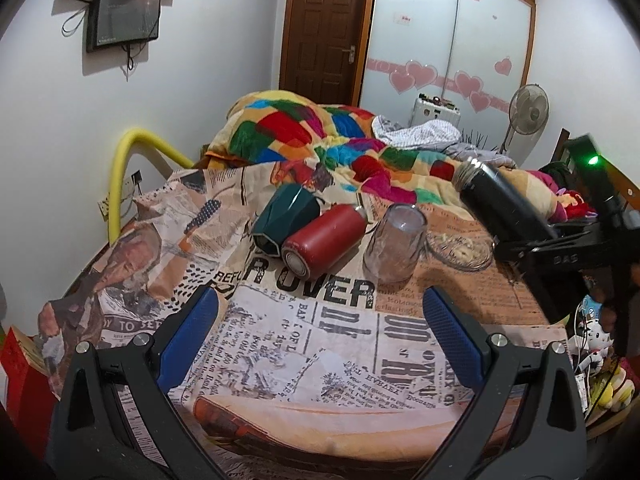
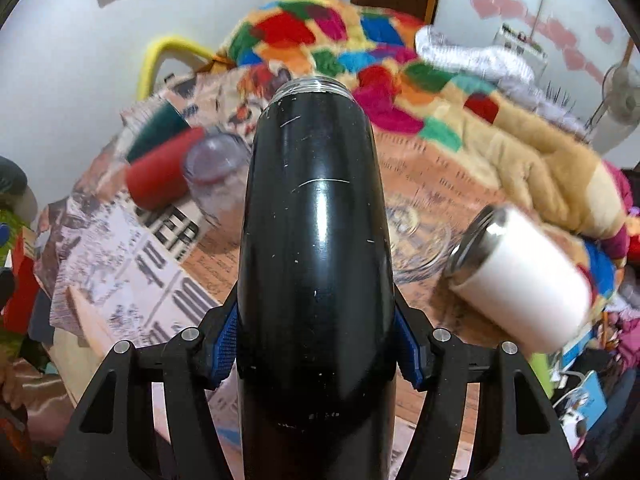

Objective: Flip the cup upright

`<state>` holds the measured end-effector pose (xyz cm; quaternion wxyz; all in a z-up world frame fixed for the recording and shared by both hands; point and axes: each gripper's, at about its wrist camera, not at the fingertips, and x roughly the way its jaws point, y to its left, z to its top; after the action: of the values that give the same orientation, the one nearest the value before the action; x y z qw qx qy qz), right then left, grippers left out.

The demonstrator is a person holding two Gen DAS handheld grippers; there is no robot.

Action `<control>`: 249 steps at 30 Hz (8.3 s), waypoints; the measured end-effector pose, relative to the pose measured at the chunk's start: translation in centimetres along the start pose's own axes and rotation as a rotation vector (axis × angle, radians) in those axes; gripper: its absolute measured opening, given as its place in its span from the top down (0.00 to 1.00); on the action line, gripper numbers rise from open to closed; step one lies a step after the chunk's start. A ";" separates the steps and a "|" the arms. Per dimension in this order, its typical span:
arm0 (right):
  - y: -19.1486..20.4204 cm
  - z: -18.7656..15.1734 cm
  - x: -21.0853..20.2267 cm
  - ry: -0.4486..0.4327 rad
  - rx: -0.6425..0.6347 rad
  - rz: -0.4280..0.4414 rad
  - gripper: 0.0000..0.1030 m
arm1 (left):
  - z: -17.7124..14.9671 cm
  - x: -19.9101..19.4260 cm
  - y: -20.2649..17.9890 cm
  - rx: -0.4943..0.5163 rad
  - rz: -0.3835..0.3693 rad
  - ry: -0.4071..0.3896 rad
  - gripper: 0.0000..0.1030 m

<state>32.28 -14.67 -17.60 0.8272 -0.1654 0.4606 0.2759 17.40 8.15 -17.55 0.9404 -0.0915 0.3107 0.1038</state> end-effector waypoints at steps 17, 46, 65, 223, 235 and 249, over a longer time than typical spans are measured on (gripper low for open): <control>7.0 -2.5 -3.9 -0.095 -0.212 0.120 0.40 | 0.3 -3.7 -0.4 0.033 0.017 -0.046 0.00; 9.3 -6.8 8.4 0.138 -0.247 0.084 0.40 | -2.8 2.1 1.4 -0.004 0.027 0.112 0.00; 6.7 -8.2 -1.2 -0.045 -0.149 0.059 0.33 | -2.9 4.3 0.0 -0.119 -0.093 0.266 0.04; 10.2 -16.7 -29.2 -0.827 0.209 -0.164 0.00 | 0.9 -26.8 -5.8 0.129 -0.153 -0.464 0.00; 10.3 -16.7 -29.2 -0.824 0.211 -0.165 0.00 | 0.9 -25.9 -6.1 0.130 -0.172 -0.464 0.00; 10.1 -17.0 -29.3 -0.830 0.215 -0.171 0.00 | 0.9 -25.9 -5.9 0.131 -0.183 -0.466 0.00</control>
<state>2.32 -24.57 -1.71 0.9747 0.0088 0.0997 0.2000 -0.96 -0.86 -0.53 0.9960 -0.0320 0.0819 0.0162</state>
